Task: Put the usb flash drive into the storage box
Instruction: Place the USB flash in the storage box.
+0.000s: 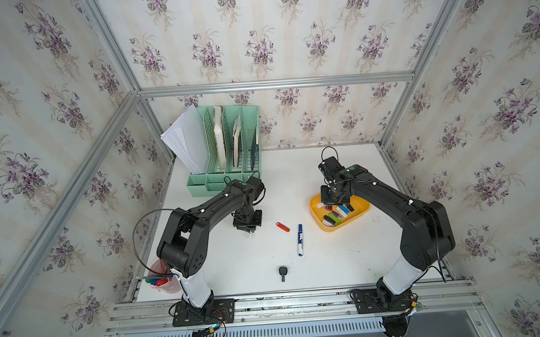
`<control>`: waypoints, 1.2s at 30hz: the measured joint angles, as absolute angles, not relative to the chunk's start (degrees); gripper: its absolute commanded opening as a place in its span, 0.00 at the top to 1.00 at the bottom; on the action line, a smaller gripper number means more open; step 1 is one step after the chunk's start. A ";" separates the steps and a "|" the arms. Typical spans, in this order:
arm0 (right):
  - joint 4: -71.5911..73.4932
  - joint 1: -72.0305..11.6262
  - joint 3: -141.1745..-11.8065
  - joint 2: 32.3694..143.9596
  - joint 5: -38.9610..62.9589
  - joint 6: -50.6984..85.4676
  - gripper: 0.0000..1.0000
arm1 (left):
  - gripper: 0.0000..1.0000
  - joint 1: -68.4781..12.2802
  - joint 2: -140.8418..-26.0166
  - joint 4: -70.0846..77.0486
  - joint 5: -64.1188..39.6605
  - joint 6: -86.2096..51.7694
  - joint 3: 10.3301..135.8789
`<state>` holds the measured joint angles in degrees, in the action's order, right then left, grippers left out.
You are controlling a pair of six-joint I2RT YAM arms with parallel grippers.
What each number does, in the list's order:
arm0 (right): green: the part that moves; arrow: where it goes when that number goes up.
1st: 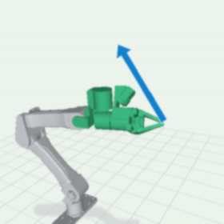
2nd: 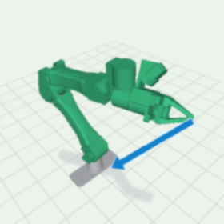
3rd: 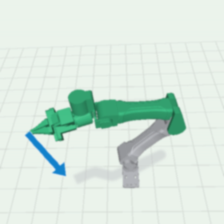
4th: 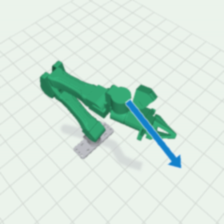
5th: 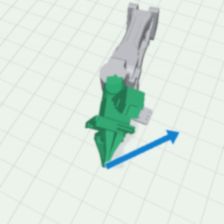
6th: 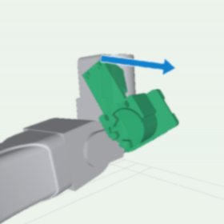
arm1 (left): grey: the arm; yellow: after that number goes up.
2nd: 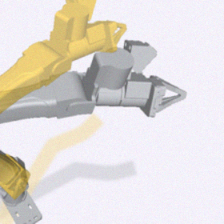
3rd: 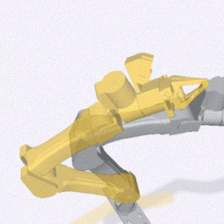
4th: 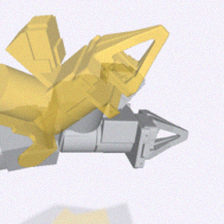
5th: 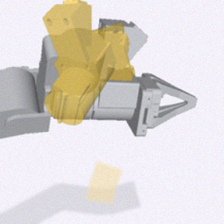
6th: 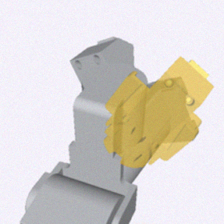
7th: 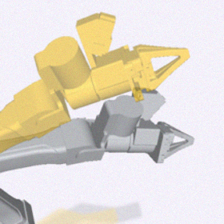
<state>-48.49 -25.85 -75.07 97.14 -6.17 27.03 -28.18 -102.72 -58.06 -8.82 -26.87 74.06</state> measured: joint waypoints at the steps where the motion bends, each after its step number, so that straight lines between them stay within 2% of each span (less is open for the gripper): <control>1: -47.68 -25.80 -74.70 98.15 -5.58 26.94 0.91 | 0.83 -28.27 -103.02 -58.28 -8.82 -26.87 74.48; 21: -38.57 -25.69 -71.81 108.27 1.39 25.78 0.91 | 0.83 -28.58 -106.26 -59.13 -9.41 -26.89 76.36; 22: -38.35 -25.69 -71.88 108.64 1.98 25.89 0.88 | 0.83 -28.58 -106.26 -59.13 -9.41 -26.87 76.42; 24: -38.15 -25.69 -71.88 109.06 2.37 25.96 0.68 | 0.83 -28.58 -106.26 -59.13 -9.41 -26.74 76.53; 25: -38.04 -25.69 -71.96 109.12 2.48 26.04 0.63 | 0.83 -28.58 -106.26 -59.24 -9.41 -26.74 76.60; 28: -38.06 -25.69 -72.86 108.75 2.48 26.39 0.52 | 0.83 -28.67 -106.26 -59.35 -9.43 -26.74 76.88; 31: -38.96 -25.63 -73.38 106.63 2.07 26.39 0.47 | 0.83 -29.12 -106.26 -59.77 -9.47 -26.74 77.93; 36: -40.82 -24.01 -73.34 102.83 -0.14 25.47 0.47 | 0.83 -29.89 -106.39 -60.34 -9.63 -26.74 80.27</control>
<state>-40.82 -24.01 -73.34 102.83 -0.14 25.47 -29.89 -106.39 -60.34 -9.63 -26.74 80.27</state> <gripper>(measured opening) 0.533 0.172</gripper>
